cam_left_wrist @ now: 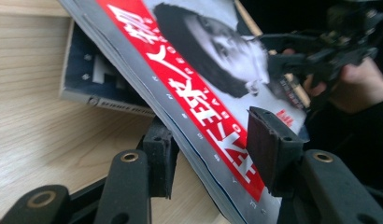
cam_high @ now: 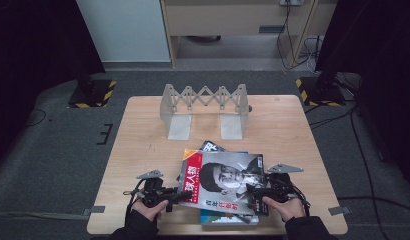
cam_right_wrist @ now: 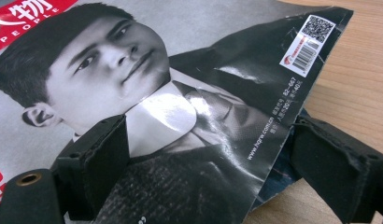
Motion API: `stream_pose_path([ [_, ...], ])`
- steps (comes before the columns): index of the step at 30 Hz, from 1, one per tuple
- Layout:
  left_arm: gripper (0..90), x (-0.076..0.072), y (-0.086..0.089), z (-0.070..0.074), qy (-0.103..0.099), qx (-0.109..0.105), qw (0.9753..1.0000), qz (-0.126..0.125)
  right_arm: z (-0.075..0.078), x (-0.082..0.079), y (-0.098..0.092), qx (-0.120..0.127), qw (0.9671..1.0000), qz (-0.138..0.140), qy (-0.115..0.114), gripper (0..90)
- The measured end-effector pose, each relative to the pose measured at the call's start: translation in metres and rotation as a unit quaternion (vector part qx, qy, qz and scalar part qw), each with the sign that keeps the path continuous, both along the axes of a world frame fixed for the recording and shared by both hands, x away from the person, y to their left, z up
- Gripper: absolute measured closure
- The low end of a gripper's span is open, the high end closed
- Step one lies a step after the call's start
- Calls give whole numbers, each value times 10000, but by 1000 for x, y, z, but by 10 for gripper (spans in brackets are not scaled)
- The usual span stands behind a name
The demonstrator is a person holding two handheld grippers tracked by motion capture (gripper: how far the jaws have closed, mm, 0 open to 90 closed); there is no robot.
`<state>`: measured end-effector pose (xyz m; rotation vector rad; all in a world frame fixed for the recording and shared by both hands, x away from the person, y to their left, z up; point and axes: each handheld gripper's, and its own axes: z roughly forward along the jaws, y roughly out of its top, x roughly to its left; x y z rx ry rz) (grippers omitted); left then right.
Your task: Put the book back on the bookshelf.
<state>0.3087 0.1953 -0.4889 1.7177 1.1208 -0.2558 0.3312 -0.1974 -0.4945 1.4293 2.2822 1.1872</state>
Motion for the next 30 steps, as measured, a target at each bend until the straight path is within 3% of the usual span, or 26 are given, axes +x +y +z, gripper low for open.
stream_pose_path([
  [2,546,3,1,0,93,-146,9999,-7,0,0,0,6,10000,5,8,121],
  [7,634,7,-1,-1,217,-266,9994,4,-1,0,0,24,10000,5,20,118],
  [17,800,7,-5,13,83,-118,9999,46,1,0,-1,12,10000,7,22,109],
  [30,858,13,-2,37,-230,-285,9991,202,7,4,-15,269,9990,-304,-193,71],
])
